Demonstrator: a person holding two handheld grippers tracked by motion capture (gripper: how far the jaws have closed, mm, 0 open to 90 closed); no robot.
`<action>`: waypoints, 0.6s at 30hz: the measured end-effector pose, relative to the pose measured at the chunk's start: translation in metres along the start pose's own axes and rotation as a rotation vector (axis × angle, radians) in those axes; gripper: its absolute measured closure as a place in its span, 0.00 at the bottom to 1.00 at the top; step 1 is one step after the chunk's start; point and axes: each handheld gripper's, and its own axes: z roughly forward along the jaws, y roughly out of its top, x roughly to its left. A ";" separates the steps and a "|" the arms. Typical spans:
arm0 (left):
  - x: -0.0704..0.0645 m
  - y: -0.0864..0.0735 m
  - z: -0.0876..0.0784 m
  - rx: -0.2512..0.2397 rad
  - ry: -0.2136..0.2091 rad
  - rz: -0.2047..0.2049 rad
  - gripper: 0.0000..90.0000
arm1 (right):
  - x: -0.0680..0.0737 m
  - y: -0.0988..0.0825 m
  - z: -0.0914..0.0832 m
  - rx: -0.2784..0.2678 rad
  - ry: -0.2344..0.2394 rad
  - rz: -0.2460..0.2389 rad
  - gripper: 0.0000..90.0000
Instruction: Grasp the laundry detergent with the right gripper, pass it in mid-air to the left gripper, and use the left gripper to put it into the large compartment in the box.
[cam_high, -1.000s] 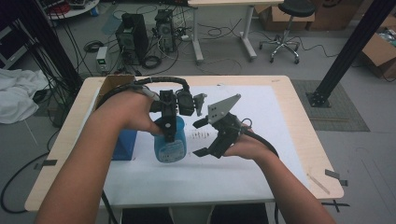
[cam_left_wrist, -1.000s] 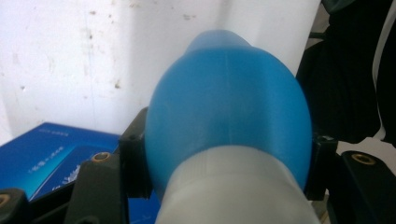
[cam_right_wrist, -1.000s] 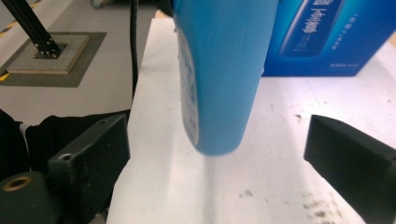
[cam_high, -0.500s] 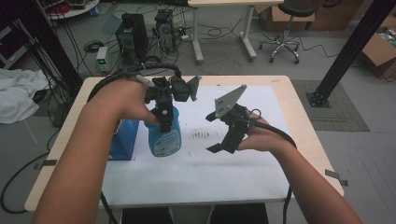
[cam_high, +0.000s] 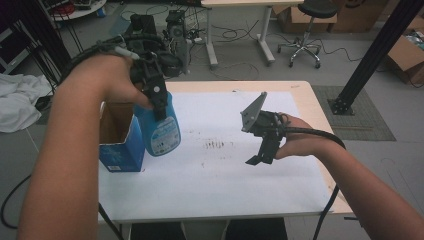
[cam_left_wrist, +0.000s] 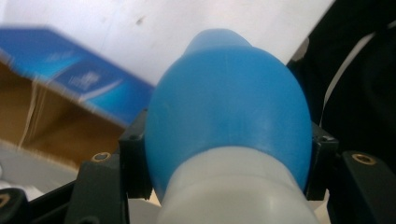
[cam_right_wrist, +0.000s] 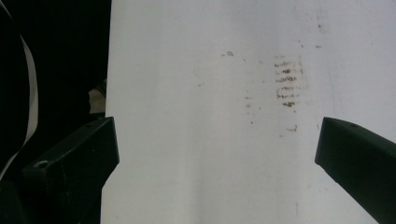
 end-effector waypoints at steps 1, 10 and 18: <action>0.006 -0.004 -0.005 -0.001 -0.005 -0.065 0.42 | 0.000 -0.001 -0.001 0.005 -0.004 -0.003 0.00; 0.040 -0.030 -0.032 -0.030 0.023 -0.434 0.42 | 0.004 -0.004 -0.007 0.013 -0.022 -0.036 0.00; 0.056 -0.049 -0.046 -0.044 0.001 -0.615 0.42 | 0.008 -0.006 -0.009 0.053 -0.017 -0.046 0.00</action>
